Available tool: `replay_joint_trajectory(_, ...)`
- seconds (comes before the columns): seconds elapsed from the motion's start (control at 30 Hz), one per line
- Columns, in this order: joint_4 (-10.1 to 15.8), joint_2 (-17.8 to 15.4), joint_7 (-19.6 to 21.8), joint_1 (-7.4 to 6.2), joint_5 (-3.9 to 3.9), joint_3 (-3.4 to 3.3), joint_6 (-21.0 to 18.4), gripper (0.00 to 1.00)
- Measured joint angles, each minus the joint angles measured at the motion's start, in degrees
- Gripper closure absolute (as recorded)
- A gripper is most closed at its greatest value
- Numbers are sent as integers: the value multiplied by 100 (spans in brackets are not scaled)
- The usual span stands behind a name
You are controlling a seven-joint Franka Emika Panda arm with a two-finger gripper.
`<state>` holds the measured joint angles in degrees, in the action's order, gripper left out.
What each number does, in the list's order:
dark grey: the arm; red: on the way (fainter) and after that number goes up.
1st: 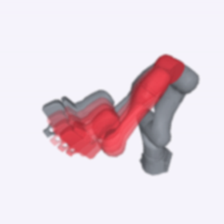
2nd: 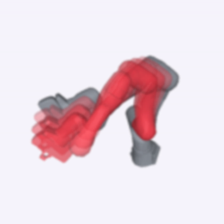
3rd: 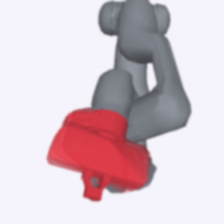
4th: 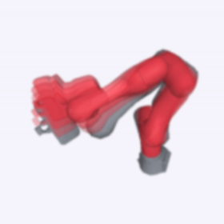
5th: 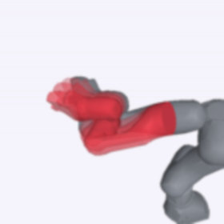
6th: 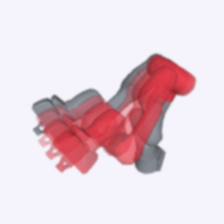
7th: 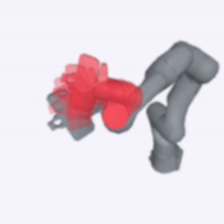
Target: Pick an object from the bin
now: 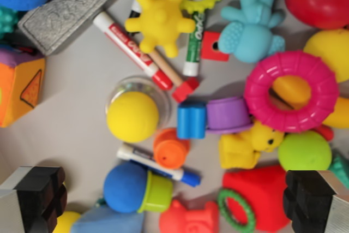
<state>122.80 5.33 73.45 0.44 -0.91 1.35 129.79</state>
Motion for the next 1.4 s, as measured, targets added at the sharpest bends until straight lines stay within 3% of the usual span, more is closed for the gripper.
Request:
replay_joint_trajectory(0.67,605,348,2171,-395,72,7,854,0)
replay_joint_trajectory(1.17,931,821,3987,-779,90,-16,1551,0)
replay_joint_trajectory(1.4,945,1161,4101,-815,90,-39,1910,0)
